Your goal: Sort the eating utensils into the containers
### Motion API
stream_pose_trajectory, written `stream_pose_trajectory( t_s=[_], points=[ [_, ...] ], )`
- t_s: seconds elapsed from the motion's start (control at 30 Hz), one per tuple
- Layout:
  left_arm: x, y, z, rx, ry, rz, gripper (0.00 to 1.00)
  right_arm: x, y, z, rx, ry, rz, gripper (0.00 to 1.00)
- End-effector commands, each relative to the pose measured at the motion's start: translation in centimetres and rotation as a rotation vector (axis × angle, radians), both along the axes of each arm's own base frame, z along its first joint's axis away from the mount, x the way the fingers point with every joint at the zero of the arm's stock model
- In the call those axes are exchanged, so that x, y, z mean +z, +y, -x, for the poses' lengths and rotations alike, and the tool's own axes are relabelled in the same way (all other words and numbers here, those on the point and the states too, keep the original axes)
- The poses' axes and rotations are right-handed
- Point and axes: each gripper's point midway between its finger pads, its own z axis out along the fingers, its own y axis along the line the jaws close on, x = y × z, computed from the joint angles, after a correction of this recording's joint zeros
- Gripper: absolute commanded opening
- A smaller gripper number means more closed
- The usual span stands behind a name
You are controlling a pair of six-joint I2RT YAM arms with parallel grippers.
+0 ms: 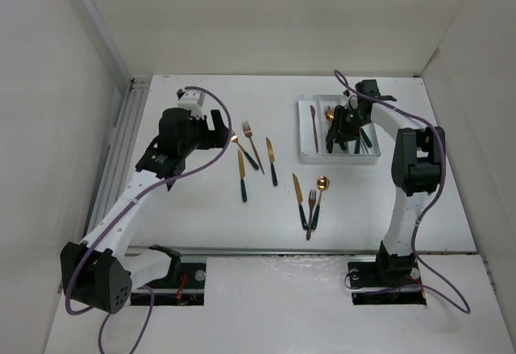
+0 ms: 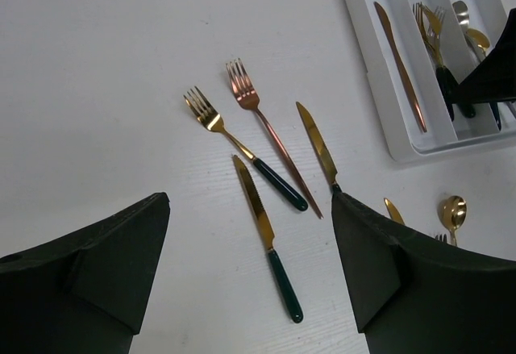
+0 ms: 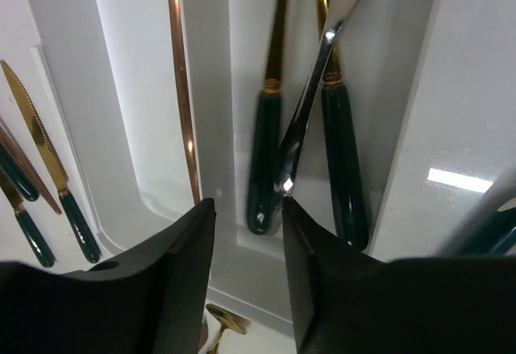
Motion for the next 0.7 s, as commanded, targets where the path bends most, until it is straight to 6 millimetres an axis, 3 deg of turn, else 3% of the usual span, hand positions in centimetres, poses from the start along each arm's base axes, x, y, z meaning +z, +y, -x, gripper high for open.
stream_pose_trajectory(
  t_s=[0.0, 0.23, 0.33, 0.4, 0.43, 0.47, 0.57, 0.6, 0.63, 0.67],
  points=[
    [0.5, 0.2, -0.5, 0.007, -0.042, -0.001, 0.79, 1.8, -0.1, -1.3, -0.003, -0.065, 0.016, 0.46],
    [0.4, 0.4, -0.3, 0.015, -0.043, -0.004, 0.79, 2.7, -2.0, -0.9, -0.054, -0.071, 0.146, 0.51],
    [0.0, 0.6, -0.3, 0.025, -0.036, -0.011, 0.79, 5.5, -1.9, -1.3, -0.064, -0.137, 0.202, 0.51],
    [0.0, 0.8, -0.4, 0.040, -0.034, -0.007, 0.79, 7.2, -0.4, -1.3, -0.041, -0.201, 0.281, 0.51],
    [0.0, 1.0, -0.5, 0.059, -0.033, -0.004, 0.79, 9.1, 0.5, -1.3, -0.037, -0.260, 0.301, 0.51],
    [-0.4, 1.2, -0.4, 0.069, -0.026, -0.011, 0.79, 9.9, 2.8, -0.9, -0.001, -0.304, 0.334, 0.51],
    [-0.9, 2.2, -0.7, 0.127, -0.015, -0.009, 0.79, 11.1, 7.4, 0.0, 0.075, -0.380, 0.334, 0.52],
    [-1.3, 2.4, -0.6, 0.142, -0.004, -0.008, 0.79, 11.1, 10.4, 1.4, 0.134, -0.388, 0.316, 0.52],
    [-1.4, 2.5, -0.6, 0.150, -0.005, -0.011, 0.79, 11.6, 12.0, 1.6, 0.148, -0.412, 0.307, 0.52],
    [-1.0, 2.6, -0.6, 0.150, -0.014, -0.008, 0.79, 10.7, 13.2, 2.2, 0.165, -0.397, 0.308, 0.52]
  ],
)
